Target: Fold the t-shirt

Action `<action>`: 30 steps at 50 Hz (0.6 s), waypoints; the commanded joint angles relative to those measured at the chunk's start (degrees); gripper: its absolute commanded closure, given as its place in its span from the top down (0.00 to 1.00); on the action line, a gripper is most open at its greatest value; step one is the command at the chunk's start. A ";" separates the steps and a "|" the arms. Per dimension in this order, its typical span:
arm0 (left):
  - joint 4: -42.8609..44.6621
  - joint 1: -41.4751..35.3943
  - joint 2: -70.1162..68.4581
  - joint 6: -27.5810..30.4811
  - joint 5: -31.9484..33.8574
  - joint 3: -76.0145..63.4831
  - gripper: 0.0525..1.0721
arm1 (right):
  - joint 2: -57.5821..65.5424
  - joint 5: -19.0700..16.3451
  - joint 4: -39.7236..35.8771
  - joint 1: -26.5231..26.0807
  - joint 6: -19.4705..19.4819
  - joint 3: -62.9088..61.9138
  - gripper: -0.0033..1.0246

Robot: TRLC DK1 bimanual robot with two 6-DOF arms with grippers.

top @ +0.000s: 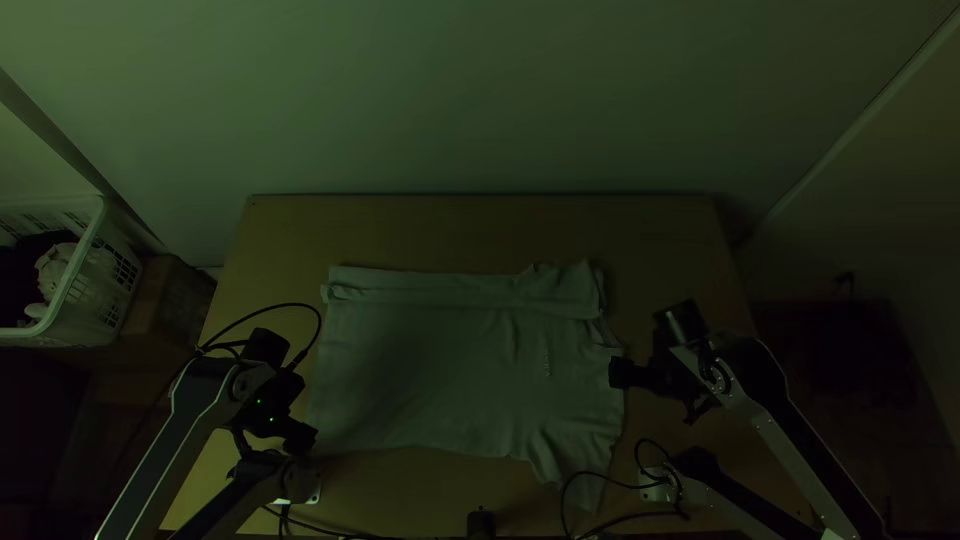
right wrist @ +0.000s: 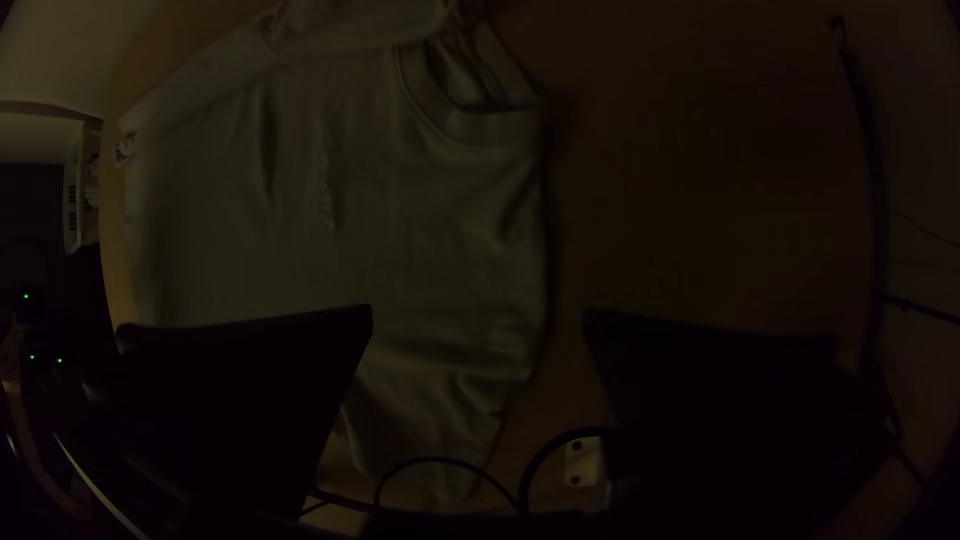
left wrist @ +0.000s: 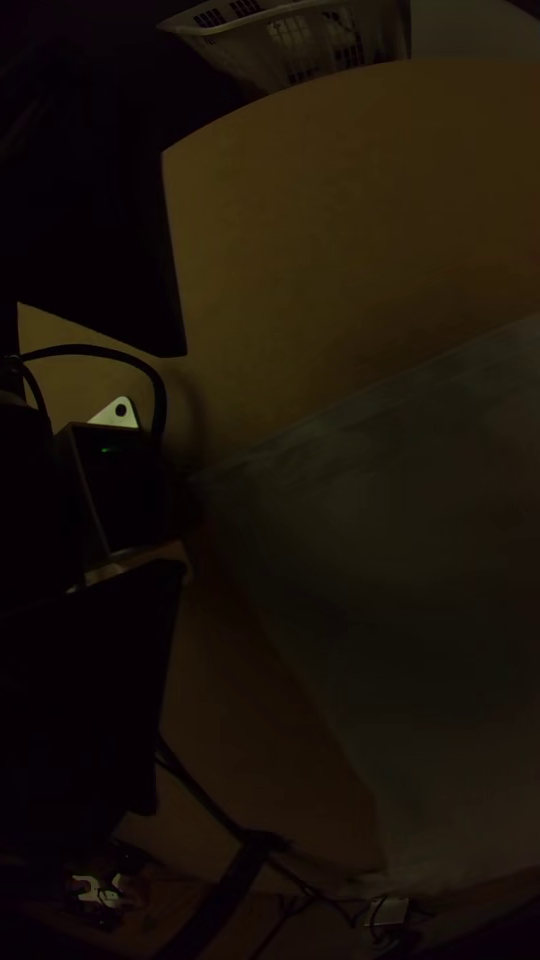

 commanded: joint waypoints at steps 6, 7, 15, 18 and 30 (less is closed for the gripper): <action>-0.54 -1.21 6.69 2.58 -0.56 -1.79 0.95 | 1.01 -2.66 0.65 0.49 3.25 -2.40 0.94; -0.63 -1.48 7.30 2.67 -0.65 -1.88 0.95 | 1.18 -2.75 0.74 0.49 3.25 -2.49 0.94; 1.04 -3.50 11.52 2.84 -1.70 -2.58 0.95 | 1.97 -3.01 1.27 0.58 3.43 -3.10 0.93; 1.40 -3.58 14.07 2.84 -1.70 -2.67 0.95 | 2.41 -3.10 1.36 0.58 3.52 -3.01 0.93; 4.47 -4.64 20.49 2.32 -1.79 -3.02 0.95 | 4.26 -3.01 2.94 0.58 3.61 -3.01 0.93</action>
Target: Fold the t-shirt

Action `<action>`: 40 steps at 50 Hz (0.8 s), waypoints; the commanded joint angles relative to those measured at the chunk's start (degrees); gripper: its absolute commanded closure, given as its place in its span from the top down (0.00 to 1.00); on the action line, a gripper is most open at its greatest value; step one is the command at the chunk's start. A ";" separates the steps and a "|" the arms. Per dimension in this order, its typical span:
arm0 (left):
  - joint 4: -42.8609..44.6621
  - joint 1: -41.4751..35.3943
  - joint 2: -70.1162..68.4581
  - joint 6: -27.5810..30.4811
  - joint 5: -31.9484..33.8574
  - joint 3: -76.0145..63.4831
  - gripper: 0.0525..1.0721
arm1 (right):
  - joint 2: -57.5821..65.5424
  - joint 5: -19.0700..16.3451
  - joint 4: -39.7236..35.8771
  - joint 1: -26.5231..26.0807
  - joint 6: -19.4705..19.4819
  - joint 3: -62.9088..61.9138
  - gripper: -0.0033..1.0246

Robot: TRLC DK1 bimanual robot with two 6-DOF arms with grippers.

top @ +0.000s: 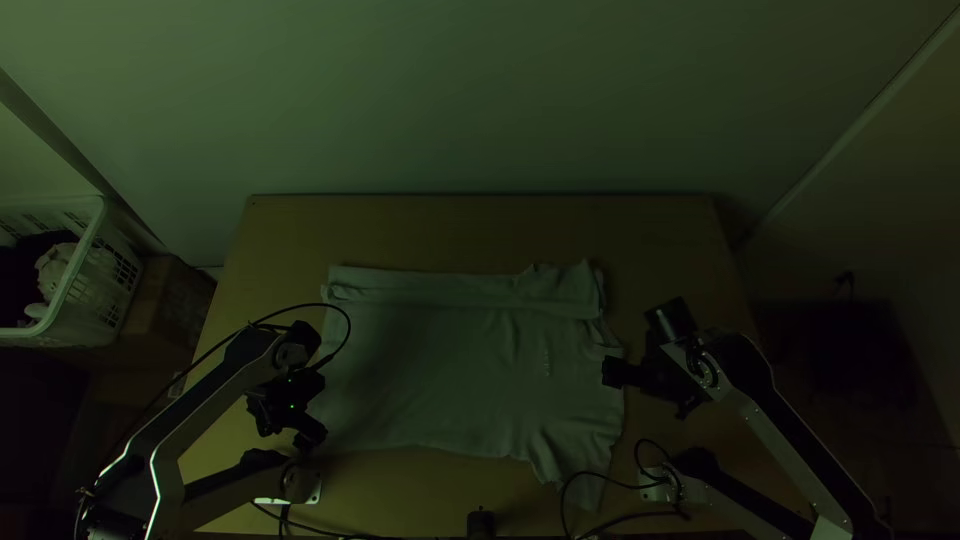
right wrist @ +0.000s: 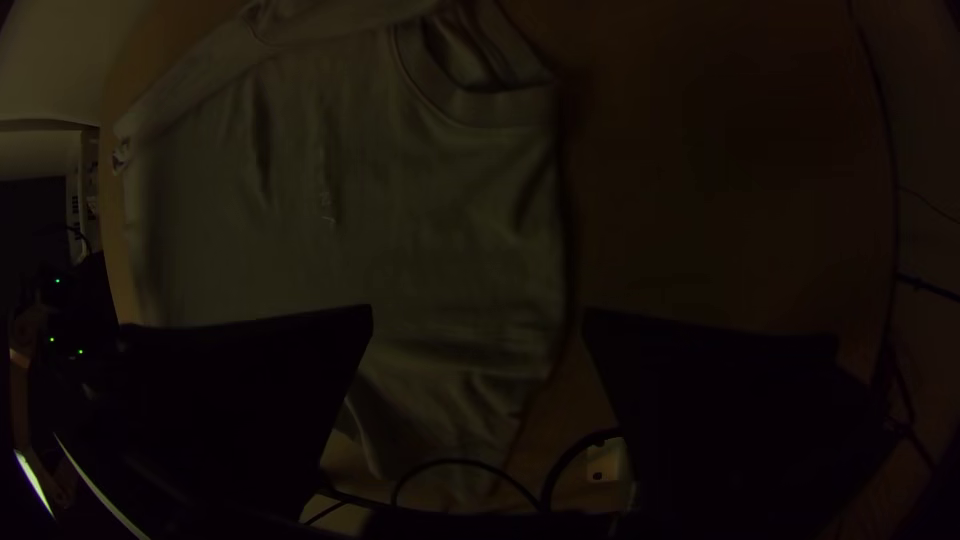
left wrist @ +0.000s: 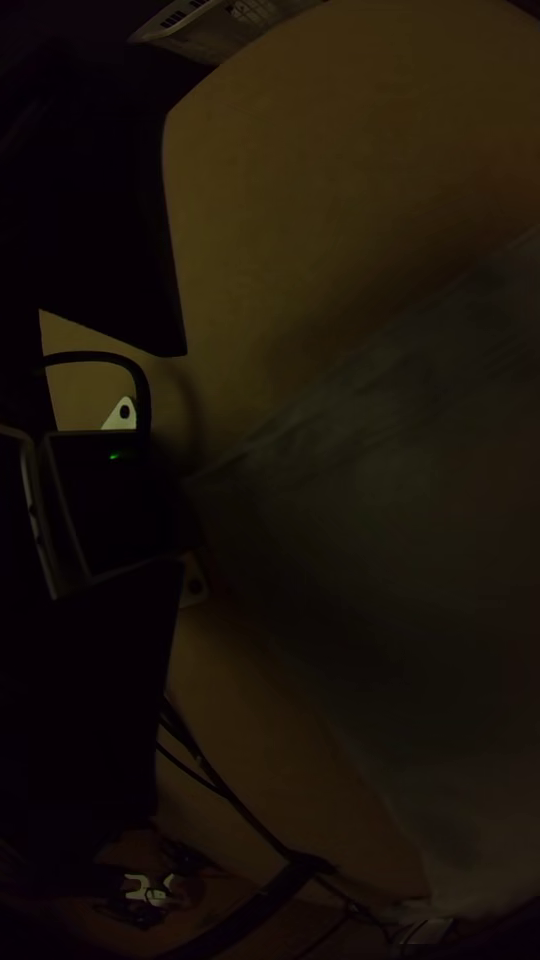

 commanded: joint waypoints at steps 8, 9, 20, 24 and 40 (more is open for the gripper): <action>1.24 -2.00 5.45 0.15 -0.65 -1.51 0.95 | 2.51 -0.61 1.44 0.84 1.60 -1.29 0.93; 1.33 -2.18 5.97 0.06 -0.74 -1.60 0.95 | 2.60 -0.61 1.44 0.84 1.60 -1.38 0.93; 3.70 -3.85 10.63 -1.34 -2.24 -2.22 0.94 | 3.39 -1.05 1.61 0.84 1.60 -2.78 0.90; 4.50 -4.46 11.77 -1.61 -2.24 -2.30 0.94 | 3.48 -2.01 1.61 0.84 1.42 -4.10 0.90; 5.99 -6.92 13.36 -1.87 -2.32 -2.57 0.94 | 4.89 -3.86 1.61 6.29 2.12 -8.67 0.90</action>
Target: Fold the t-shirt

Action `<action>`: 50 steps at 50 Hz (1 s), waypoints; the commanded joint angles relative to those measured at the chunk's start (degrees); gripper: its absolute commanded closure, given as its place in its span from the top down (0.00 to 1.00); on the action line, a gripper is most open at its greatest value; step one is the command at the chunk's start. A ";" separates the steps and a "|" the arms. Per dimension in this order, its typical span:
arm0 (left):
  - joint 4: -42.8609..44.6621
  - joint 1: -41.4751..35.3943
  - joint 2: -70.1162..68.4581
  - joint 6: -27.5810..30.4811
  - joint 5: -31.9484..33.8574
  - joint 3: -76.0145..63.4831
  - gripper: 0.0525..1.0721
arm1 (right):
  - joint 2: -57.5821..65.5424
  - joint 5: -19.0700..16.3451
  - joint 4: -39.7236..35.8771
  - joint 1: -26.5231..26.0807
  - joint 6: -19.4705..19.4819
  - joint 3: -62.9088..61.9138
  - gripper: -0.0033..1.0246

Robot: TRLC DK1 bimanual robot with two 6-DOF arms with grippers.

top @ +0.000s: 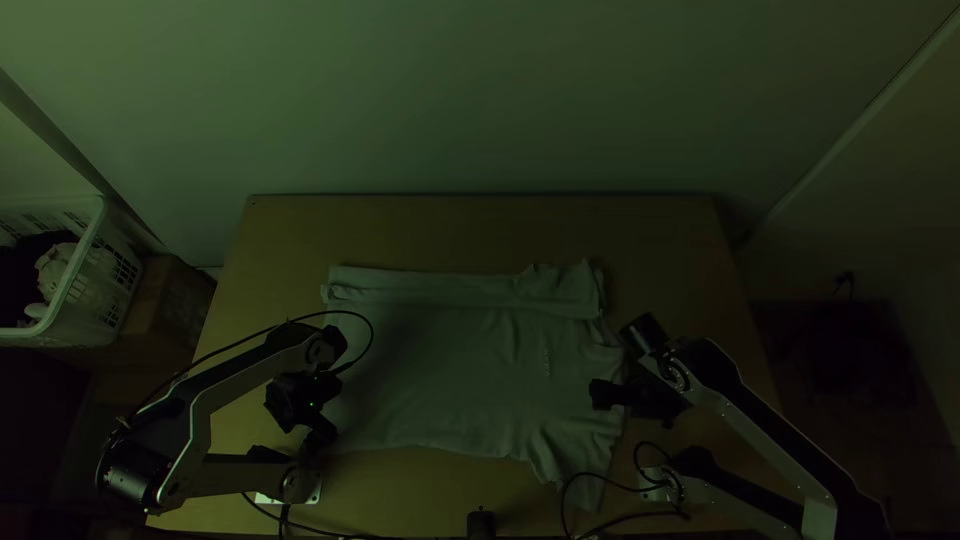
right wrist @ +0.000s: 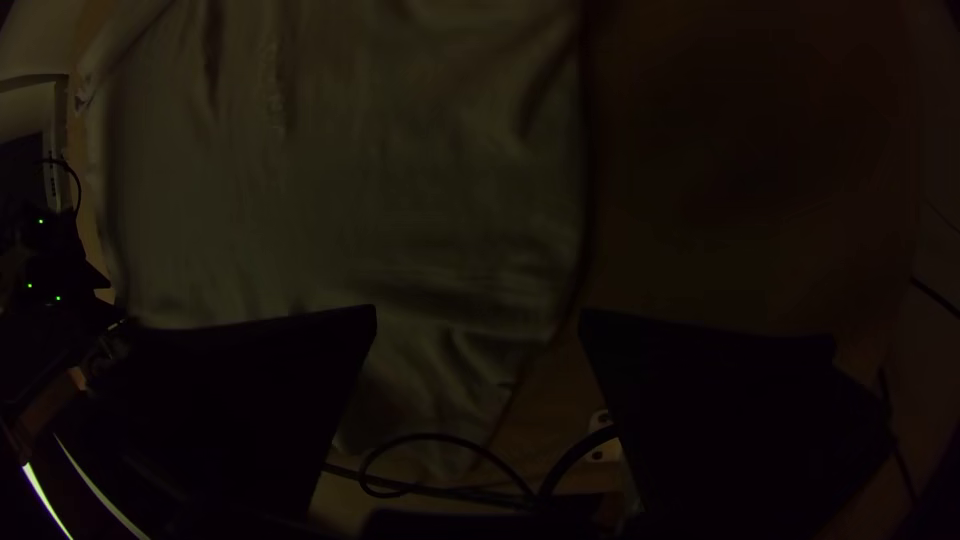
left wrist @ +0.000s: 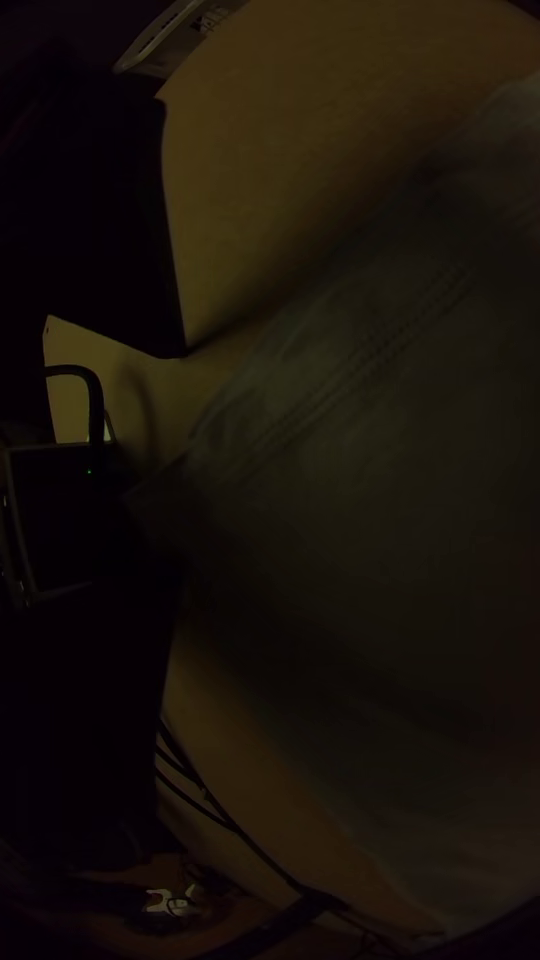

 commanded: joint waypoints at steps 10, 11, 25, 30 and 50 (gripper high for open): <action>0.79 -1.99 0.77 -0.36 -0.47 -1.74 0.63 | 3.13 -0.80 -0.09 2.61 1.67 -1.94 0.90; 0.88 -2.16 0.68 -0.36 -0.47 -1.74 0.59 | 3.30 -0.80 -0.09 2.78 1.67 -2.03 0.90; 4.75 -2.78 -0.99 1.57 1.03 -2.70 0.03 | 5.76 -1.59 -1.50 4.19 1.05 -2.73 0.90; 4.84 -1.73 -0.99 1.66 1.03 -1.74 0.03 | 7.17 -1.68 -2.73 4.54 0.43 -2.56 0.90; 2.02 2.49 -3.63 3.77 1.03 3.10 0.02 | 9.72 -3.79 -3.17 8.85 -0.62 -4.67 0.84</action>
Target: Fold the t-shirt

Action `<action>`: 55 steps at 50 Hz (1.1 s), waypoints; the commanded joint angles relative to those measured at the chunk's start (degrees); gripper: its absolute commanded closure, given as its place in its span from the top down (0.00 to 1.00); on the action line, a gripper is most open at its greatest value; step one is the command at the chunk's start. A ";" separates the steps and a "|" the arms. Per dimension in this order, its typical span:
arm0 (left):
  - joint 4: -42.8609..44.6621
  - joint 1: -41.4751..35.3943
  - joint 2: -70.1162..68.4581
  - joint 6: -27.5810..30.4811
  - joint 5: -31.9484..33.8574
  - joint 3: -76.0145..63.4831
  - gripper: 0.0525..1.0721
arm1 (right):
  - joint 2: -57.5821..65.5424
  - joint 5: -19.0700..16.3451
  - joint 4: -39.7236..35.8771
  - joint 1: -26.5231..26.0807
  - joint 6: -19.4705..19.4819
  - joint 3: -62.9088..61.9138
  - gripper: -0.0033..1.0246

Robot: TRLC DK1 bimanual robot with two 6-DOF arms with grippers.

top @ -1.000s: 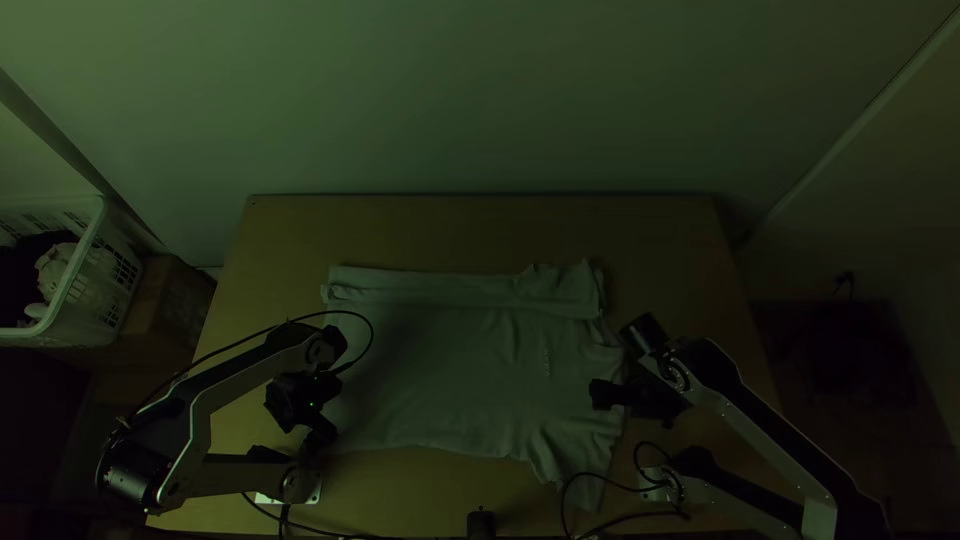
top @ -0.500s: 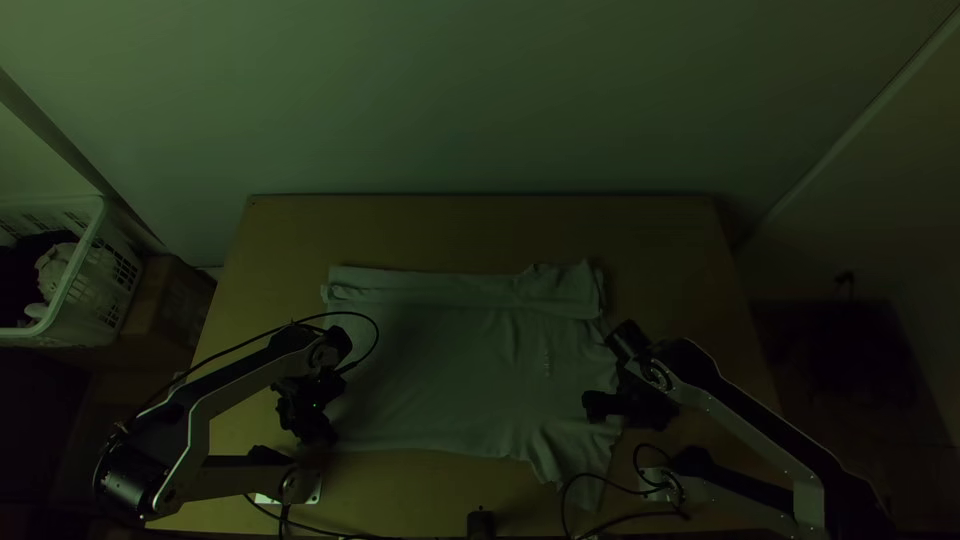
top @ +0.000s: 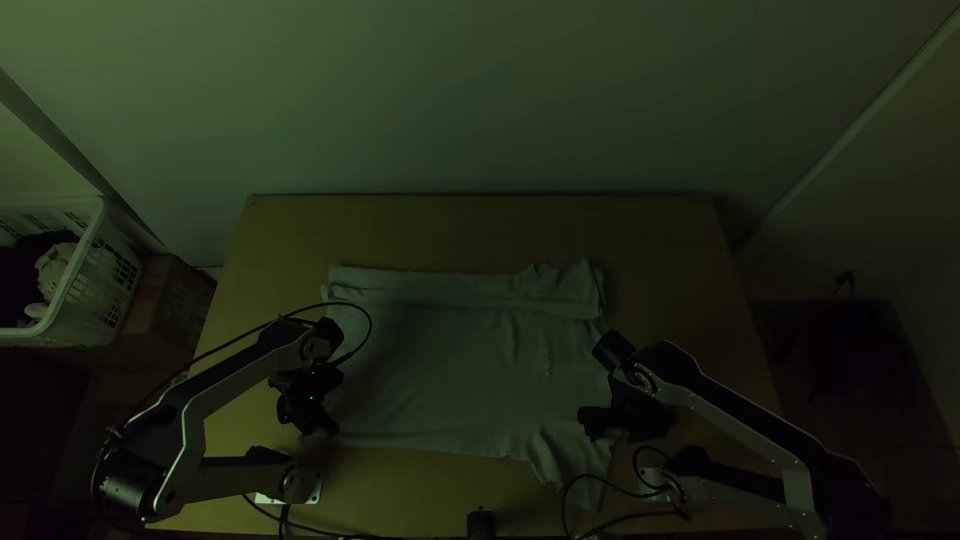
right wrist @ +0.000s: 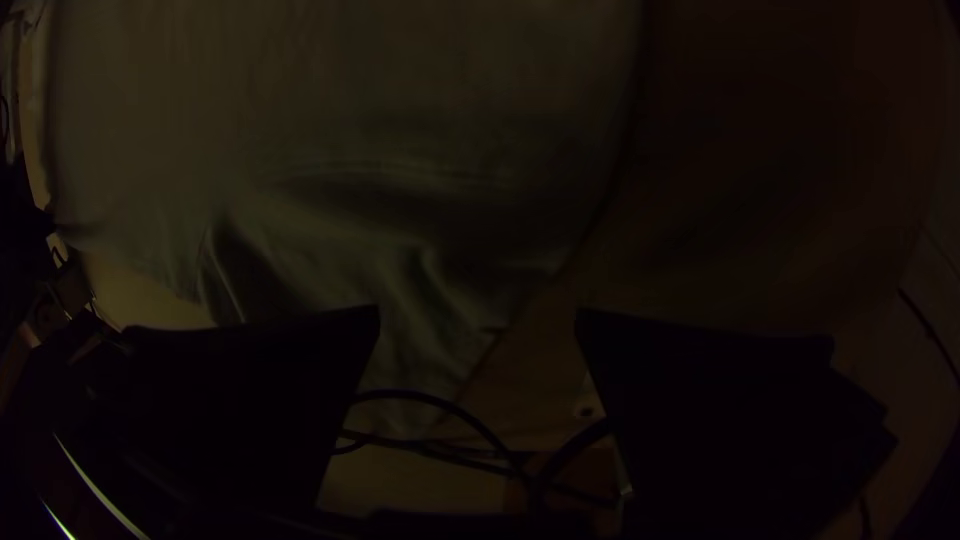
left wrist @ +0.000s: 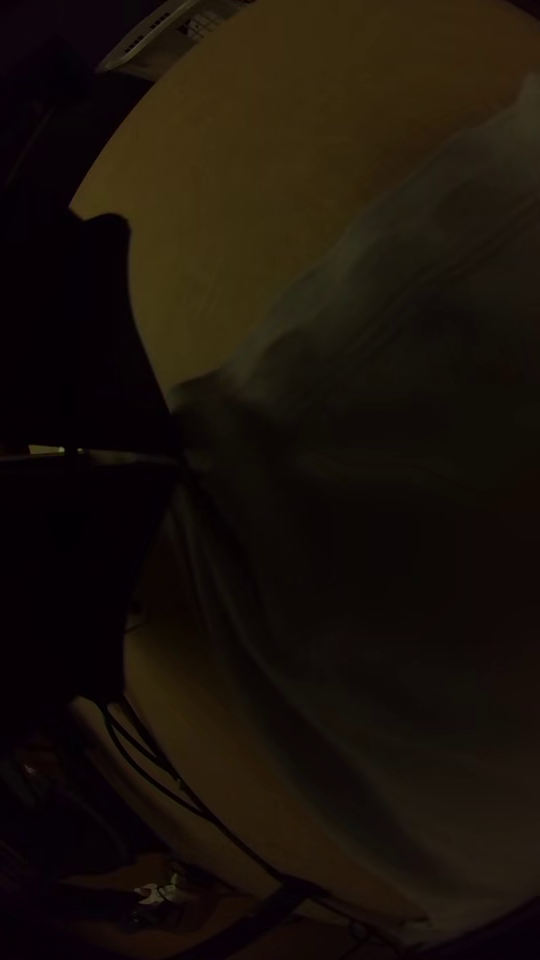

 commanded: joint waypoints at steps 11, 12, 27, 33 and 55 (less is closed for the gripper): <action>-0.93 1.40 -2.04 2.04 0.04 1.90 0.03 | 5.43 -3.34 -1.18 1.66 -1.96 -1.48 0.84; -1.02 1.58 -2.04 2.13 0.04 1.98 0.02 | 5.78 -3.43 -1.18 1.83 -2.14 -1.48 0.84; -1.19 2.11 -2.30 2.39 0.13 2.07 0.03 | 8.77 -3.60 0.31 3.42 -2.93 -1.39 0.66; -1.19 2.19 -2.47 2.39 0.13 1.90 0.03 | 9.04 -3.34 2.60 3.86 -3.10 -1.04 0.45; -1.19 3.51 -3.00 3.27 0.13 2.86 0.02 | 6.49 3.16 5.06 4.91 -3.02 0.02 0.03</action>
